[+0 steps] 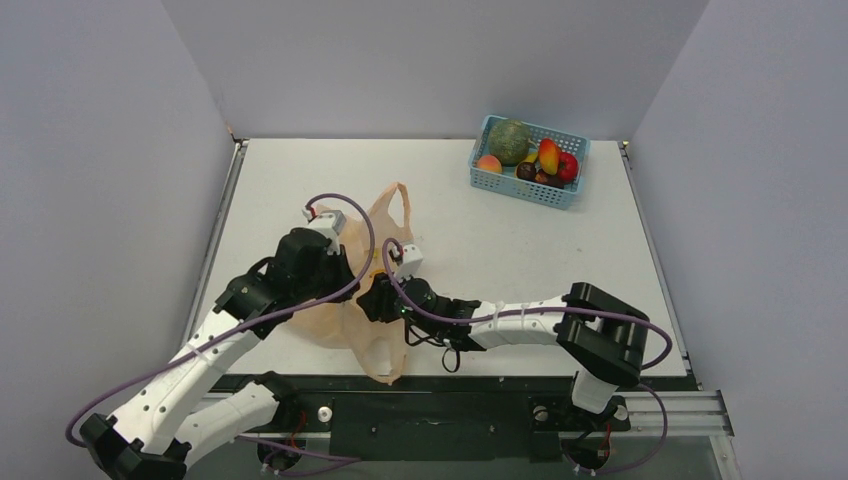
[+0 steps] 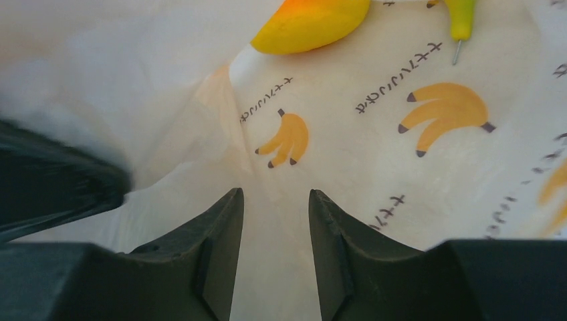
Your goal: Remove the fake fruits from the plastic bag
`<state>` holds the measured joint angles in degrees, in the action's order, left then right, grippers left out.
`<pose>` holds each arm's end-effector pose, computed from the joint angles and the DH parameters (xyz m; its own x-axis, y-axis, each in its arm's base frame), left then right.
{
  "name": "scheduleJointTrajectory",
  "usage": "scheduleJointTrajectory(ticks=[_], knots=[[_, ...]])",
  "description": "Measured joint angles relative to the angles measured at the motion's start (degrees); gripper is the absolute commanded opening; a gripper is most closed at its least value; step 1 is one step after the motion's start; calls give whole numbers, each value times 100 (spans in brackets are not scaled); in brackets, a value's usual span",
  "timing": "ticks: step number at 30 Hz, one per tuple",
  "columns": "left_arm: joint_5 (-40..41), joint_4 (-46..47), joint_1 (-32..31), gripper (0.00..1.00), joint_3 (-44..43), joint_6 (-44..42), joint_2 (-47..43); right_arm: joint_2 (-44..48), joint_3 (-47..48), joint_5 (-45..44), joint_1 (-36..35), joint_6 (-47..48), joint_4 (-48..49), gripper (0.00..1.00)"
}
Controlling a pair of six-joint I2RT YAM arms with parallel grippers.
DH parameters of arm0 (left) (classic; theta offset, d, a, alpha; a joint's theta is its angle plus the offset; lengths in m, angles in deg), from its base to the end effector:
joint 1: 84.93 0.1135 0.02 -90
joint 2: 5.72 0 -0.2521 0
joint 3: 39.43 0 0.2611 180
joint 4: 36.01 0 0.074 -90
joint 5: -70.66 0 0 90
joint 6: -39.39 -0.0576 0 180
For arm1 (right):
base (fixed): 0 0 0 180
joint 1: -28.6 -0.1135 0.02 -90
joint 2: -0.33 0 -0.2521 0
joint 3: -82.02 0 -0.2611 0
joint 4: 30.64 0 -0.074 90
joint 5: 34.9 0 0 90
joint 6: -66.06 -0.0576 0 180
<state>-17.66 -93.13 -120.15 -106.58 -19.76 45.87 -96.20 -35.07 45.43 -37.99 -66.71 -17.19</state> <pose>0.1753 -0.1217 0.2938 -0.7517 -0.0968 -0.6524 0.2016 0.9081 -0.3670 0.1634 0.3530 0.1743 -0.6723 0.1319 -0.7284 -0.5251 0.6086 0.5949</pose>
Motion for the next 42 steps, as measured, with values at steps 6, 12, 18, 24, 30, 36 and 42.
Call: scheduleJointTrajectory(ticks=[6, 12, 18, 24, 30, 36, 42], knots=[[-787, 339, -297, 0, -1246, 227, 1108, -354, -249, 101, 332, -452, 603, 37], [-741, 293, -741, 0, -1384, 229, 1062, -323, -817, 42, 632, -640, 962, 37], [164, -586, -739, 0, -597, 142, 501, -229, -1043, -201, 599, -555, 955, 39], [428, -1268, -737, 0, 59, 52, 101, -101, -986, -492, 533, -55, 734, 46], [424, -1346, -737, 0, 107, -24, -94, -22, -562, -649, 527, 588, 109, 59], [424, -1335, -737, 0, 133, -26, -103, -55, -365, -634, 522, 439, 149, 69], [428, -1338, -739, 0, 188, -24, -205, -199, -365, -929, 380, -319, 238, 76]])
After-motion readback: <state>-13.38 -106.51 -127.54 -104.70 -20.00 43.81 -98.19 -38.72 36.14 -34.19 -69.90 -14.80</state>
